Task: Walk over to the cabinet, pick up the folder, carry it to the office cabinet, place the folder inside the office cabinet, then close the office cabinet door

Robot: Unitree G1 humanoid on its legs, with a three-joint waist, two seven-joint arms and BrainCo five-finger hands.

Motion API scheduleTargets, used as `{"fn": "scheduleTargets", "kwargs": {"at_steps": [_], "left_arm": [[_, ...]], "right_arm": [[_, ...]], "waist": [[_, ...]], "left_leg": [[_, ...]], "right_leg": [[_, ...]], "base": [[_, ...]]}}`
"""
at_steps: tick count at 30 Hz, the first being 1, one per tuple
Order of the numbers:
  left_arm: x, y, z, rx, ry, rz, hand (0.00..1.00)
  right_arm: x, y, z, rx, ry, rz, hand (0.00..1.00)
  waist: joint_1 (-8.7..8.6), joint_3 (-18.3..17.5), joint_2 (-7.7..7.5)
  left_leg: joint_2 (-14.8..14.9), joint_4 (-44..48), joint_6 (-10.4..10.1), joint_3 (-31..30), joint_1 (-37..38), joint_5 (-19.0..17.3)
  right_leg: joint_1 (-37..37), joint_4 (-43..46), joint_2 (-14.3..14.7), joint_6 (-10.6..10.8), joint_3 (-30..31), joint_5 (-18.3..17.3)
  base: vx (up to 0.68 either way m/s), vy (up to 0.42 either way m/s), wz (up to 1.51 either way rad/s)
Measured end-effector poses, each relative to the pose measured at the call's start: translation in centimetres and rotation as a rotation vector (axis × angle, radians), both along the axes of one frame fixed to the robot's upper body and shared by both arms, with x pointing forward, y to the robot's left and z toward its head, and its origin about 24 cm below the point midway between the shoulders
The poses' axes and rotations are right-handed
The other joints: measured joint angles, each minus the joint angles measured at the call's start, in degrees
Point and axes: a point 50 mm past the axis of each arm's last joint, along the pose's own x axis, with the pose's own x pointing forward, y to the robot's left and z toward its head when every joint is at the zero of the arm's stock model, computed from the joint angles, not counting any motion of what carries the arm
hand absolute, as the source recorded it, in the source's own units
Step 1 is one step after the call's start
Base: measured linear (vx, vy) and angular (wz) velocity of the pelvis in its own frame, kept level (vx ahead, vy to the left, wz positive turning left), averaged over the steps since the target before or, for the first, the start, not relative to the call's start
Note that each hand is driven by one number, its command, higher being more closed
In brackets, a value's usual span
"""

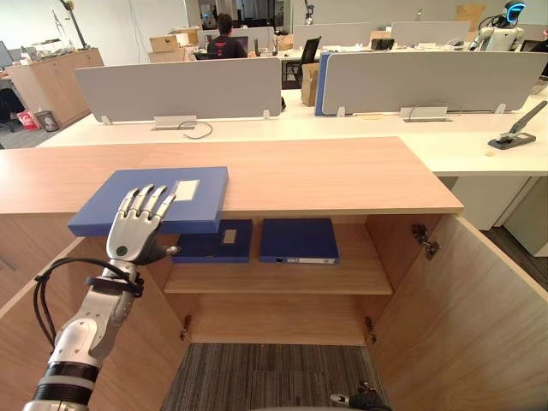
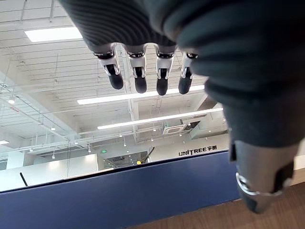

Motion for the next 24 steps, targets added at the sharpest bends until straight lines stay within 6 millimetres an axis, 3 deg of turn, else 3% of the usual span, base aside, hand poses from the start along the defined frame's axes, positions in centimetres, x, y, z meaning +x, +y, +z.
{"fn": "scheduleTargets", "kwargs": {"at_steps": [11,18,24], "left_arm": [[0.7,0.5,-0.5,0.065,0.068,0.01,0.0],[1.5,0.7,0.9,0.127,0.043,-0.013,0.0],[1.9,0.4,1.0,0.132,0.051,-0.023,0.0]], "right_arm": [[-1.0,0.0,-0.2,0.012,0.019,0.0,0.0],[-1.1,0.0,-0.2,0.014,0.021,0.0,0.0],[-1.0,0.0,-0.2,0.014,0.018,0.027,0.0]], "waist": [[-0.51,-0.16,-0.04],[-1.16,-0.2,-0.01],[-1.9,-0.31,-0.08]], "left_leg": [[-0.1,-0.06,0.18,0.95,0.88,-0.14],[-0.1,-0.22,0.33,1.15,0.89,-0.26],[-0.1,-0.22,0.24,1.36,0.91,-0.17]], "right_leg": [[0.11,0.37,-0.29,0.03,0.79,0.0],[0.0,0.46,-0.36,0.01,0.91,0.0],[-0.08,0.46,-0.37,0.04,1.0,0.02]], "base": [[0.0,0.008,-0.02],[0.0,0.0,0.0],[0.0,0.0,0.0]]}}
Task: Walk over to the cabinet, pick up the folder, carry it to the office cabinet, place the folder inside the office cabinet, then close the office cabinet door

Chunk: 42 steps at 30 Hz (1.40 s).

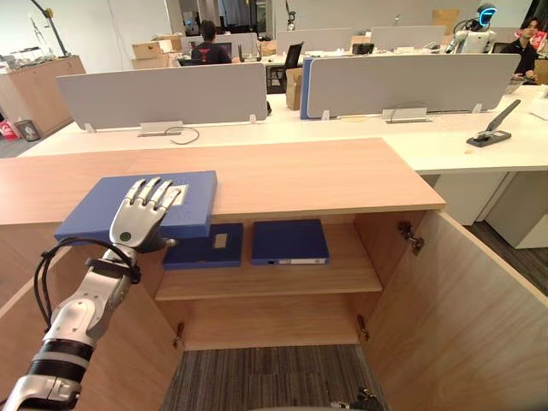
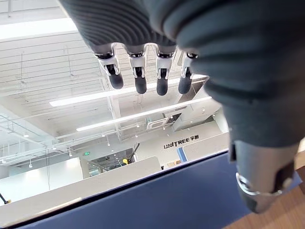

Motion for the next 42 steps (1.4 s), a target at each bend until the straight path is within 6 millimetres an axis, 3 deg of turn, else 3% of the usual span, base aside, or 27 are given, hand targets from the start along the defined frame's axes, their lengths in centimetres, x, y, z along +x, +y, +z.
{"fn": "scheduleTargets", "kwargs": {"at_steps": [28,42], "left_arm": [[0.4,1.2,-1.1,-0.004,0.093,0.069,0.0],[0.4,2.0,-1.9,-0.006,0.16,0.119,0.0]], "right_arm": [[-0.2,0.2,0.0,0.013,0.005,0.059,0.0],[0.2,0.1,0.1,0.016,-0.012,0.062,0.0]], "waist": [[-0.56,-0.86,-0.02],[-1.57,0.61,-0.06]], "left_leg": [[0.07,-0.03,0.17,1.22,0.89,-0.29],[0.25,-0.08,-0.2,2.06,2.24,-0.7]], "right_leg": [[-0.09,0.03,-0.04,-0.01,1.22,0.01],[0.9,-1.76,0.4,-0.37,1.98,0.24]], "base": [[0.0,0.002,-0.01],[0.0,0.007,-0.03]]}}
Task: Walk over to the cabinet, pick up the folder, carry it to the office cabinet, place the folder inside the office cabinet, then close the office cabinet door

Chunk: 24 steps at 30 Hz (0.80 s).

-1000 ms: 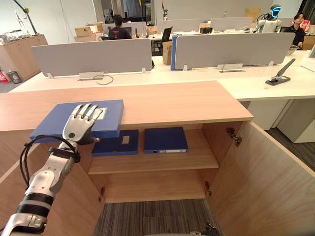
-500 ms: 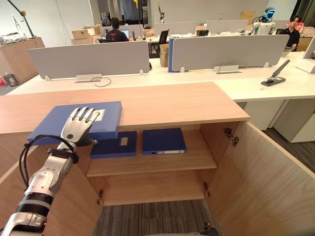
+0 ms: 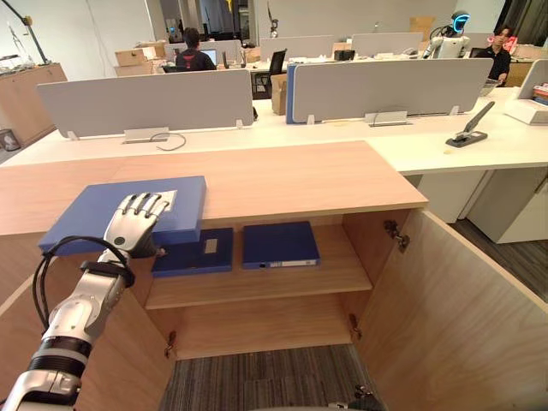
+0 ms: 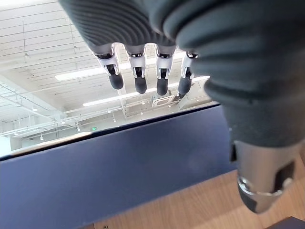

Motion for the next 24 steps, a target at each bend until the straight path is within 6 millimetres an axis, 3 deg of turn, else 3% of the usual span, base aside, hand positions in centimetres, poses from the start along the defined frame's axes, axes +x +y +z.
{"fn": "scheduleTargets", "kwargs": {"at_steps": [7,8,24], "left_arm": [[-0.1,0.5,-0.6,-0.022,0.04,0.03,0.0],[-0.1,0.7,-0.7,-0.025,0.049,0.036,1.0],[0.6,1.7,1.0,-0.054,-0.022,0.106,1.0]], "right_arm": [[-0.3,-0.5,0.0,-0.009,0.008,-0.009,0.0],[-0.3,-0.5,0.0,-0.01,0.008,-0.009,0.0],[-0.5,-0.8,-0.1,-0.005,0.024,0.0,0.0]], "waist": [[-0.18,0.61,-0.32],[-0.23,0.76,-0.36],[-1.7,1.58,-0.59]], "left_leg": [[-0.02,0.0,0.1,0.54,0.87,-0.64],[-0.03,0.01,0.03,0.54,0.85,-0.71],[0.04,-0.01,-0.08,1.01,2.0,-1.19]], "right_leg": [[1.1,-1.43,0.26,0.19,0.12,0.22],[1.13,-1.63,0.29,0.21,0.13,0.24],[2.29,-2.57,0.57,0.27,0.3,0.31]], "base": [[0.03,0.007,-0.04],[0.06,0.004,-0.03],[0.01,0.004,-0.01]]}}
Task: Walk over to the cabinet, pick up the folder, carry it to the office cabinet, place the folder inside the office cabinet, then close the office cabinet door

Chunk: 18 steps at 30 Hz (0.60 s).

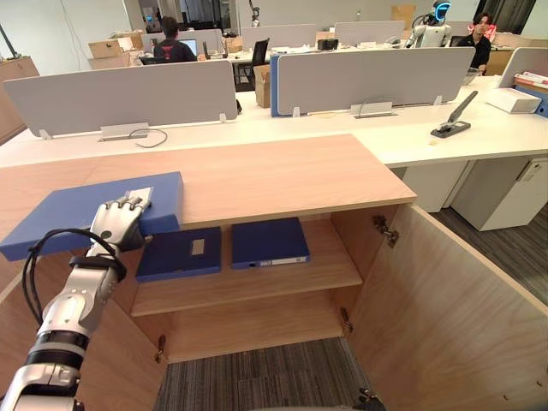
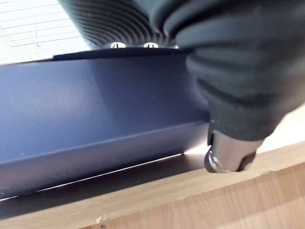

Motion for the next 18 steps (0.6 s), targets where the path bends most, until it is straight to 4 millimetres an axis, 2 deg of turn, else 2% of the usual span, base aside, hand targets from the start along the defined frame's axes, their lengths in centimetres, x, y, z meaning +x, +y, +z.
{"fn": "scheduleTargets", "kwargs": {"at_steps": [6,9,12,15,18], "left_arm": [[0.0,0.4,0.5,-0.029,-0.03,0.029,1.0],[0.2,-0.2,0.9,-0.066,-0.069,0.03,1.0],[-0.4,-2.3,1.6,-0.218,-0.179,0.004,1.0],[-2.3,-5.0,1.9,-0.424,-0.282,-0.066,1.0],[-4.6,-7.7,3.2,-0.628,-0.416,-0.173,1.0]], "right_arm": [[0.0,0.0,0.0,0.006,0.001,0.004,0.0],[0.0,0.1,0.0,0.006,0.001,0.007,0.0],[0.1,0.0,0.0,0.006,-0.001,-0.007,0.0],[-0.2,-0.3,0.0,0.008,0.005,-0.049,0.0],[-0.2,-0.1,-0.1,-0.001,0.009,-0.077,0.0]], "waist": [[-0.04,0.33,-0.19],[-0.13,0.75,-0.39],[0.09,1.58,-0.64],[0.53,1.52,-0.71],[1.06,1.42,-0.95]], "left_leg": [[-0.01,0.01,-0.04,0.05,0.0,-0.1],[-0.02,0.02,-0.05,0.0,-0.02,-0.15],[-0.1,0.02,-0.02,-0.53,-0.31,-0.19],[-0.14,0.25,-0.07,-0.99,-1.53,-0.2],[-0.12,0.29,-0.06,-1.32,-1.49,-0.17]], "right_leg": [[0.1,-0.23,0.02,0.02,0.0,0.01],[0.13,-0.34,0.04,0.02,0.0,0.01],[0.1,-0.55,0.07,-0.15,-0.05,-0.09],[-0.55,-0.36,0.06,0.02,-0.05,0.0],[-0.54,0.26,0.06,-0.02,0.24,-0.09]], "base": [[0.0,0.0,0.0],[0.0,0.0,0.0],[0.0,0.006,0.03],[0.03,0.008,0.07],[0.03,0.008,0.06]]}}
